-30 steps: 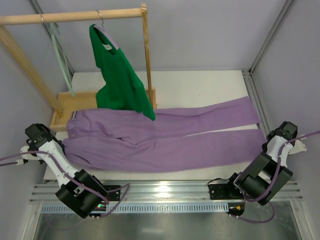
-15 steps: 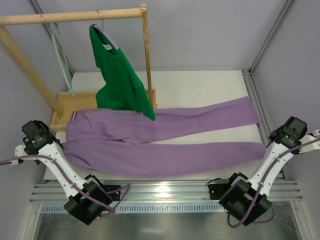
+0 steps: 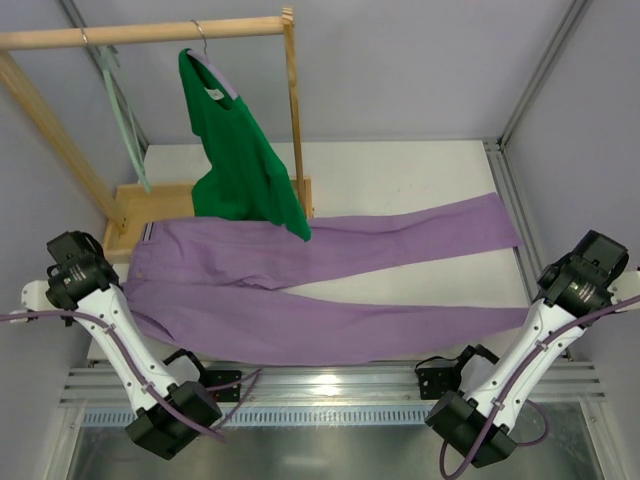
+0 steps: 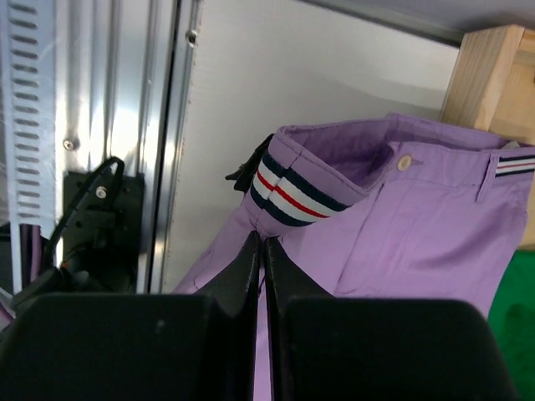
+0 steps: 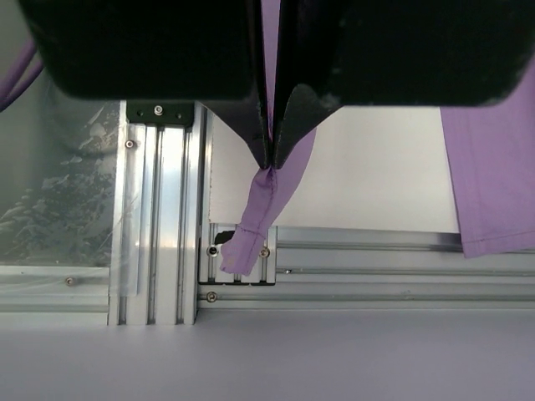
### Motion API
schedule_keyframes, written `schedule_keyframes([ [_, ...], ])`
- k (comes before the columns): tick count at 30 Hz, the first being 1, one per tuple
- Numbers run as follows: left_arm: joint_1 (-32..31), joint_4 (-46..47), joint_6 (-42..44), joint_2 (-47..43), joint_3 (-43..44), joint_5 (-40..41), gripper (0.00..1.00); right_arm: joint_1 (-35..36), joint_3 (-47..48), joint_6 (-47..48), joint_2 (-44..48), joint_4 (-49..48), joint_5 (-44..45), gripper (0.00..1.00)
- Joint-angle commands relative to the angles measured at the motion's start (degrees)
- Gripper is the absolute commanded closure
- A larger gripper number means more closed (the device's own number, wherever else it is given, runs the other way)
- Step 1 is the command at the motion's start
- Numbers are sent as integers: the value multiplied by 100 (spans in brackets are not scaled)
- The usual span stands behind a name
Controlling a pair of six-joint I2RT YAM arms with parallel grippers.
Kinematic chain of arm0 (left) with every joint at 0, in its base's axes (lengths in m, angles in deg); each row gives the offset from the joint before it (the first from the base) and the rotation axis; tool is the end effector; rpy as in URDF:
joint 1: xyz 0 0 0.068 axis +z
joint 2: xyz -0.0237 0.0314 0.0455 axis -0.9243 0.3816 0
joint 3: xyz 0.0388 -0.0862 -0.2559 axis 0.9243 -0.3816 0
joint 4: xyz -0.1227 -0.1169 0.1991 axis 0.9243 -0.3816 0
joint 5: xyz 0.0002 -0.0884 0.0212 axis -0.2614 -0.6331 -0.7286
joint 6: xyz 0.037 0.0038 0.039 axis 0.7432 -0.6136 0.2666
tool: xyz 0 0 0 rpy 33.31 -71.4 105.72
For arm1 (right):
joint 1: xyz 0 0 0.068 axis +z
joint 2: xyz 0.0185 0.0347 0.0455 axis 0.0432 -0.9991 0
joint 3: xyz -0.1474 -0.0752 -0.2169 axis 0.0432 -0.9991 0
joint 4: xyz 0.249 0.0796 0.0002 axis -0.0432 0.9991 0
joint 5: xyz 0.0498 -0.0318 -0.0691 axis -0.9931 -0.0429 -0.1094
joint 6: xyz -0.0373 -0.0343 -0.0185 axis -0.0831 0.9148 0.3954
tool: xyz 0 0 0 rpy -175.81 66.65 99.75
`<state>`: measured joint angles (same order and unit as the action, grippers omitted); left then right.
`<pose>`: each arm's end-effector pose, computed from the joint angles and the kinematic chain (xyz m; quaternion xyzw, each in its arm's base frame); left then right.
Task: Place the trousers on the hanger
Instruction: Fold the trousers
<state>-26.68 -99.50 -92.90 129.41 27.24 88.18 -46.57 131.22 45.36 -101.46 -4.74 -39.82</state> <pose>0.0945 0.0988 0.3384 -0.7776 0.5638 0.1354 0.2433 0.0788 -0.0987 0.3494 0.6484 0.6463 -0.2402 0.3228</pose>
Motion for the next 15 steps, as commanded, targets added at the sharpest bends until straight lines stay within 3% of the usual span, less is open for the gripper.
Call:
schedule_keyframes([
  [1, -281, -551, -115, -177, 387, 1115, 100, 94, 427, 92, 332, 330, 551, 96],
  [4, -537, -569, -177, -142, 528, 1688, 99, 182, 585, 188, 289, 208, 526, 96],
  [6, -608, -325, -72, 33, 537, 1637, 99, 208, 691, 302, 88, -152, -156, 96],
  [10, -512, 230, -19, 472, 431, 952, 99, 313, 884, 286, -580, -838, -1054, 96],
  [15, -511, 599, -247, 1070, 624, 48, 100, 1358, 1236, -31, -1642, -1286, -460, 96],
])
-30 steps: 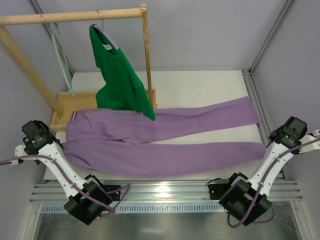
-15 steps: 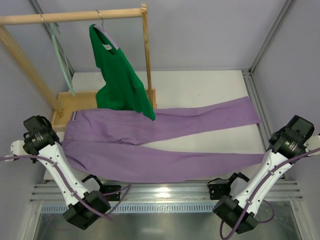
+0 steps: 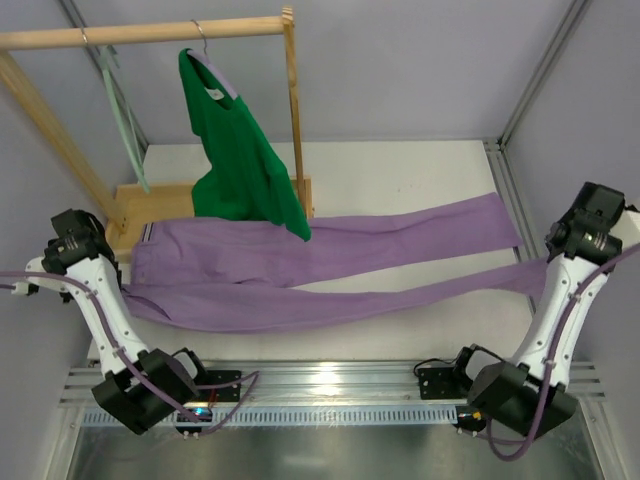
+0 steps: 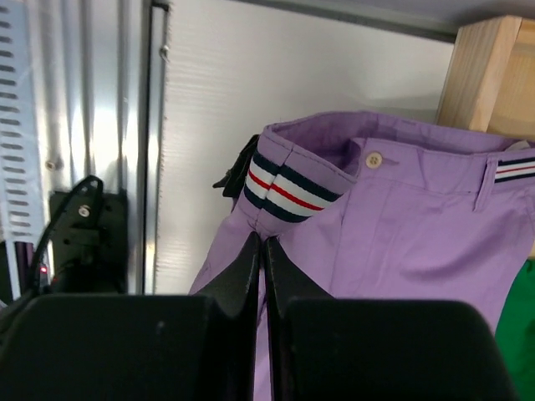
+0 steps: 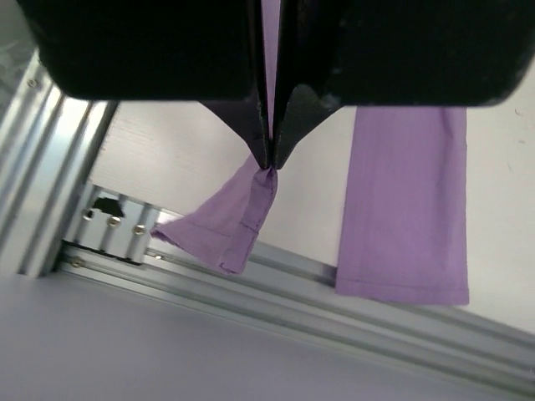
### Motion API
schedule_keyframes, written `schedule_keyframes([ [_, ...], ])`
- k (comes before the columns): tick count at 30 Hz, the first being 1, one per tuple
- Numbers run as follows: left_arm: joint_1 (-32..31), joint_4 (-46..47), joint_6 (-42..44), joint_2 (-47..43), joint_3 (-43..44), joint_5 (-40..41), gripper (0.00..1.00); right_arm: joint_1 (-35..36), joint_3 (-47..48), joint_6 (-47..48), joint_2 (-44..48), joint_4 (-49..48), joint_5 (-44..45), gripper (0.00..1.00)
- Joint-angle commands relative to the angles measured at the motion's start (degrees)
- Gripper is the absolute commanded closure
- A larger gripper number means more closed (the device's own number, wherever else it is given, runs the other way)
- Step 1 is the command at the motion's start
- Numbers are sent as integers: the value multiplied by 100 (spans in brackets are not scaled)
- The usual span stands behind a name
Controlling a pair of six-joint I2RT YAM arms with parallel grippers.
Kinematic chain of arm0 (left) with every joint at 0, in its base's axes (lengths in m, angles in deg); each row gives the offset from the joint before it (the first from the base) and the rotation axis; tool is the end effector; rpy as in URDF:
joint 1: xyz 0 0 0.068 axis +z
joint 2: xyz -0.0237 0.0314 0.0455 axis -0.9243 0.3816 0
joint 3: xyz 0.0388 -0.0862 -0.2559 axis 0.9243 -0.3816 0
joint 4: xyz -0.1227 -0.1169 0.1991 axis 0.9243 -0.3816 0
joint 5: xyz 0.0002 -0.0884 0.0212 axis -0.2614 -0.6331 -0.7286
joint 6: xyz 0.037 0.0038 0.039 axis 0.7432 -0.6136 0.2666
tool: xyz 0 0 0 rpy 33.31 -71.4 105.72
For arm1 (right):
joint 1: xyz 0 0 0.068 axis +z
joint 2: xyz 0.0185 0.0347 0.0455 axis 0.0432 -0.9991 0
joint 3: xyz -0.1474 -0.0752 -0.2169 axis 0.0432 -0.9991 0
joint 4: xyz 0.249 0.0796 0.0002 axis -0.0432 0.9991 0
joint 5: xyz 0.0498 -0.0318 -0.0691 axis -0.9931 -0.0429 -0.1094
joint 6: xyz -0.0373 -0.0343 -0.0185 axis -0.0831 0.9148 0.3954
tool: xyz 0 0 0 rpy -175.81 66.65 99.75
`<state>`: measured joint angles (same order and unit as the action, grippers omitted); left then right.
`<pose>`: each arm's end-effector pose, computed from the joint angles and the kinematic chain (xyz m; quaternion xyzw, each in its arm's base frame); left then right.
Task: Place the trousers on the hanger
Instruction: Fold the trousers
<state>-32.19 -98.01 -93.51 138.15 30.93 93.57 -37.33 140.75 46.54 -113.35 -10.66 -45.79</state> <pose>0.1314 0.1128 0.3380 -0.7522 0.5920 0.1749 0.2305 0.1399 -0.1129 0.3772 0.5762 0.7088 -0.1671 0.3711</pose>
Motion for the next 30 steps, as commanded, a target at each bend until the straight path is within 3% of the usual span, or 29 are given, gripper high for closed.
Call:
schedule_keyframes([
  [1, 40, 530, -195, 336, 299, -538, 99, 731, 292, -184, -604, -764, 181, 96],
  [6, 40, 1240, -11, 653, 326, -784, 99, 1147, 178, -193, -1290, -1300, 620, 96],
  [14, 40, 1777, -107, 1242, 203, -1135, 100, 1191, 484, 228, -2301, -1784, 1069, 96],
  [30, -4, 3632, -546, 1980, 27, -2305, 100, 1384, 1610, 501, -3593, -1785, 603, 96],
])
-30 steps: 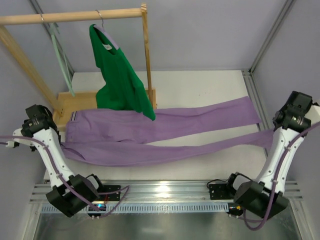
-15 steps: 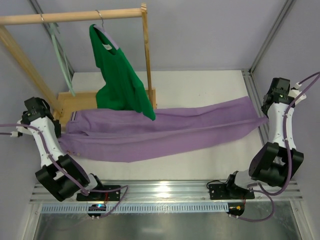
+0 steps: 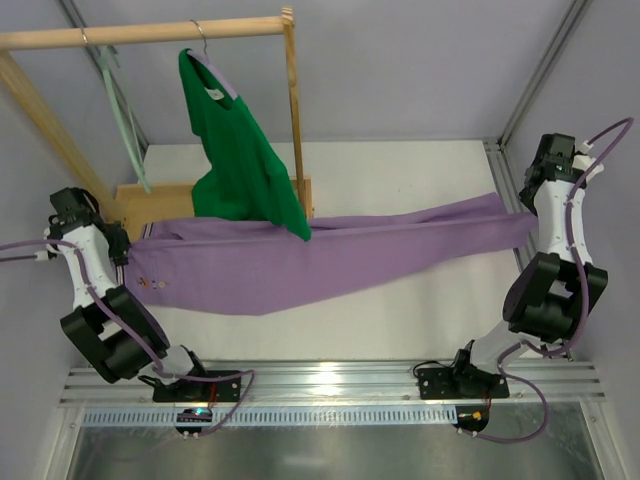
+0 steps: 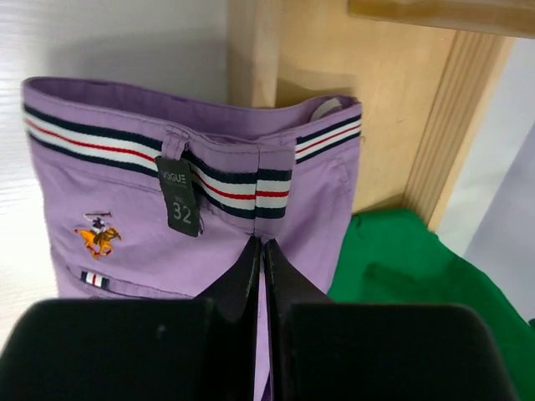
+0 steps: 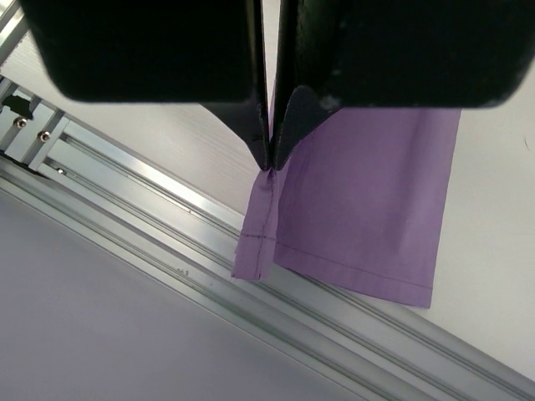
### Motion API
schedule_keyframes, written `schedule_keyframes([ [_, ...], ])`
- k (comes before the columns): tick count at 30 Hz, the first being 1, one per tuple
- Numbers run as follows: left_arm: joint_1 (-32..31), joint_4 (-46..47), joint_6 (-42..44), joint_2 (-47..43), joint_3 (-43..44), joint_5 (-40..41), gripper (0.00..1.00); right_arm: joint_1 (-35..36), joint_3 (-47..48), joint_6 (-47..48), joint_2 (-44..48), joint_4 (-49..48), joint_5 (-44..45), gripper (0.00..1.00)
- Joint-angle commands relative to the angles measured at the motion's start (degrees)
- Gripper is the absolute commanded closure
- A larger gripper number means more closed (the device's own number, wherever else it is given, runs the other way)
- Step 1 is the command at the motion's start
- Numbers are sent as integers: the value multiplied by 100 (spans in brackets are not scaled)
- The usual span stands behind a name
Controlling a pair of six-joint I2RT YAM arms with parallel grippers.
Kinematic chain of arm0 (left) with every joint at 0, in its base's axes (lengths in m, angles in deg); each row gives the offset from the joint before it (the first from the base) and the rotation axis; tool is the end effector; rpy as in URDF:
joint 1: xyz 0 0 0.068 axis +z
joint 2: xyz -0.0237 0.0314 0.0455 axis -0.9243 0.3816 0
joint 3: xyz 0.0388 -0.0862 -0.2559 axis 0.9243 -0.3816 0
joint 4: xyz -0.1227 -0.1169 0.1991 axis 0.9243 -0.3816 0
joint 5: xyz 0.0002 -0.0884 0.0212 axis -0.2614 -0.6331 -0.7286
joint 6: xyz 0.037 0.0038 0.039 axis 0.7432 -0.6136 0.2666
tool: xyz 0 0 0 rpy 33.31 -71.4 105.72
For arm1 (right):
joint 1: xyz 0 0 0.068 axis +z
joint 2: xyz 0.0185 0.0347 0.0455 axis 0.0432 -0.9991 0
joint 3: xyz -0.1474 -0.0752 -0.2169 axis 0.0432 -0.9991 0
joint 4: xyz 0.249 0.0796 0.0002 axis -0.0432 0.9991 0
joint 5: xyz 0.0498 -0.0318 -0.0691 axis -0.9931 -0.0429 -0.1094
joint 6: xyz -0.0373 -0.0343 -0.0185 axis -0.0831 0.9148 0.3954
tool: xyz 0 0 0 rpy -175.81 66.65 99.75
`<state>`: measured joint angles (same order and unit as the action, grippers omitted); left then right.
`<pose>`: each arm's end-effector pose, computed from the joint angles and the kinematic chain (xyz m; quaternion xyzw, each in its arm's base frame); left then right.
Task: Place the trousers on the hanger
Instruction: Fold the trousers
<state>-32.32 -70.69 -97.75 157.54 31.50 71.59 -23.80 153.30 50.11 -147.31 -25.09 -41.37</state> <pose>0.2344 0.1691 0.2881 -0.7594 0.5956 -0.0351 0.2593 0.3156 -0.1395 0.3195 0.4720 0.7980 -0.1788 0.3293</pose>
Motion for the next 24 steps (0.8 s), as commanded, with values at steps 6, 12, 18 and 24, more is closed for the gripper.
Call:
schedule_keyframes([
  [6, 9, 1655, -78, 358, -152, -431, 99, 234, 952, 461, -969, -123, 179, 96],
  [12, 9, 2244, -210, 385, -267, -686, 100, 339, 1595, 681, -1551, 457, 476, 96],
  [18, 9, 2228, -210, 219, -267, -590, 99, 339, 1051, 953, -892, 712, 1048, 96],
  [24, 0, 2386, -193, 77, -531, -493, 99, 322, 479, 848, 2, 915, 1427, 96],
])
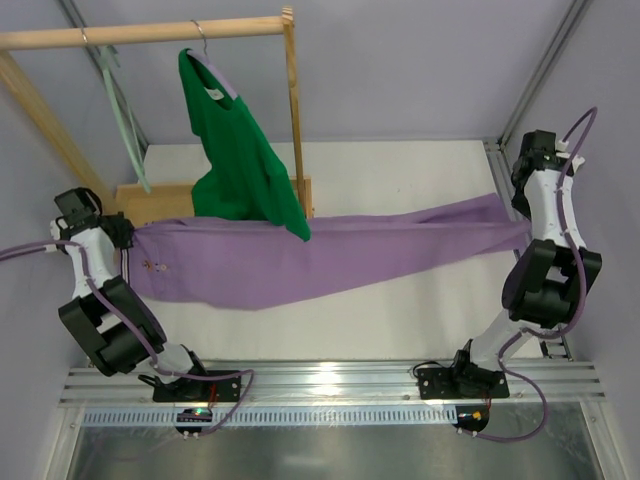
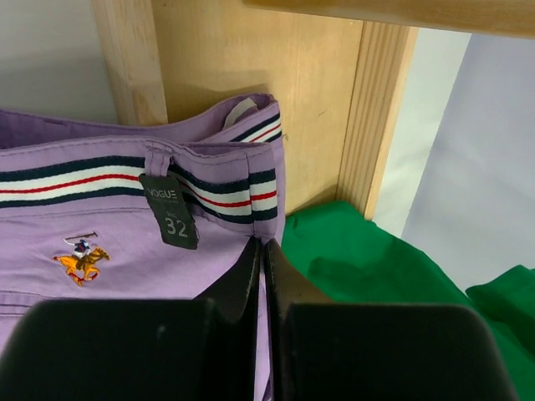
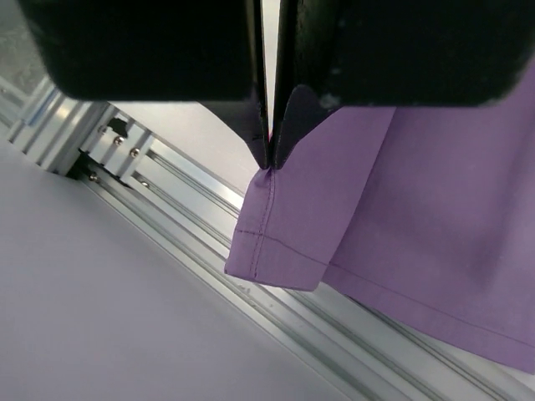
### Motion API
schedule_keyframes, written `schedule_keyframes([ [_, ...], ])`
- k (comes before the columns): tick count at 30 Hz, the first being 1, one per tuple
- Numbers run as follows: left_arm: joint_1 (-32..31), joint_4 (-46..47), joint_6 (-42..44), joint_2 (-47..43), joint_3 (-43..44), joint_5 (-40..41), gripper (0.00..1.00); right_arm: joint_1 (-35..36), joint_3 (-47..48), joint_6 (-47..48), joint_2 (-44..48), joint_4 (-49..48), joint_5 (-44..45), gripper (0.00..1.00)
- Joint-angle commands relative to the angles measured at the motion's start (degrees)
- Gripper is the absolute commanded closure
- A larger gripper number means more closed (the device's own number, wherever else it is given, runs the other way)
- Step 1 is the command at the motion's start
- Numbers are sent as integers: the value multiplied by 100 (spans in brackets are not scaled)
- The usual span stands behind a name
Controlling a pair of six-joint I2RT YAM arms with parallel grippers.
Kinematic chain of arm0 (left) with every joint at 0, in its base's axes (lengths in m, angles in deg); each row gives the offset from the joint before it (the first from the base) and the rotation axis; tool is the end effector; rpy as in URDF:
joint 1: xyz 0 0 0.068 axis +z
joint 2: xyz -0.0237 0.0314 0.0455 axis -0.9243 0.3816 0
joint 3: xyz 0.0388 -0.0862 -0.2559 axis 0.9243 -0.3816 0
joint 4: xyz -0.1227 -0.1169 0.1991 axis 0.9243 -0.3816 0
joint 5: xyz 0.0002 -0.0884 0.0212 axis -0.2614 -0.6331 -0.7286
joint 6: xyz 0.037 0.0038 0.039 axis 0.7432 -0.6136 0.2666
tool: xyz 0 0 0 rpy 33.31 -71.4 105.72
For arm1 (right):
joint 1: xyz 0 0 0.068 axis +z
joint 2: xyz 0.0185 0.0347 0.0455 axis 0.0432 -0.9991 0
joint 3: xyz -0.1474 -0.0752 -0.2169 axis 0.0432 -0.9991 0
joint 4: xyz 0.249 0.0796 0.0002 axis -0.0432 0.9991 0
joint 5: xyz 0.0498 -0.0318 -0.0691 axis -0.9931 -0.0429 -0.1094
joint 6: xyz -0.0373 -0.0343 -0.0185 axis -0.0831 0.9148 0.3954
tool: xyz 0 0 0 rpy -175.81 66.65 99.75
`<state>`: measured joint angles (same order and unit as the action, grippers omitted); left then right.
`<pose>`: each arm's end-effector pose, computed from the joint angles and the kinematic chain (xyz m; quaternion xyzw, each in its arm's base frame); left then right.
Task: Place the trousers on the hanger
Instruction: Fold the trousers
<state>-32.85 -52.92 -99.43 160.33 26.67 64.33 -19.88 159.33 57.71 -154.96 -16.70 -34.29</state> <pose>0.2611 0.1789 0.2672 -0.7333 0.5863 -0.1229 0.3215 0.3415 -0.1270 0.3007 0.3888 0.8511 -0.2573 0.2415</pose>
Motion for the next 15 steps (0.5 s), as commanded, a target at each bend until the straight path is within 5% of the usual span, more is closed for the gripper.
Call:
schedule_keyframes([
  [1, 52, 618, 28, -194, -57, 224, 99, -87, -273, 87, 901, 136, 789, 96],
  [9, 52, 933, -174, -176, -224, 127, 100, -105, -309, 254, 1605, 401, 1362, 96],
  [15, -18, 1189, -376, 60, -224, 110, 100, -87, 148, 280, 429, -29, 676, 96],
])
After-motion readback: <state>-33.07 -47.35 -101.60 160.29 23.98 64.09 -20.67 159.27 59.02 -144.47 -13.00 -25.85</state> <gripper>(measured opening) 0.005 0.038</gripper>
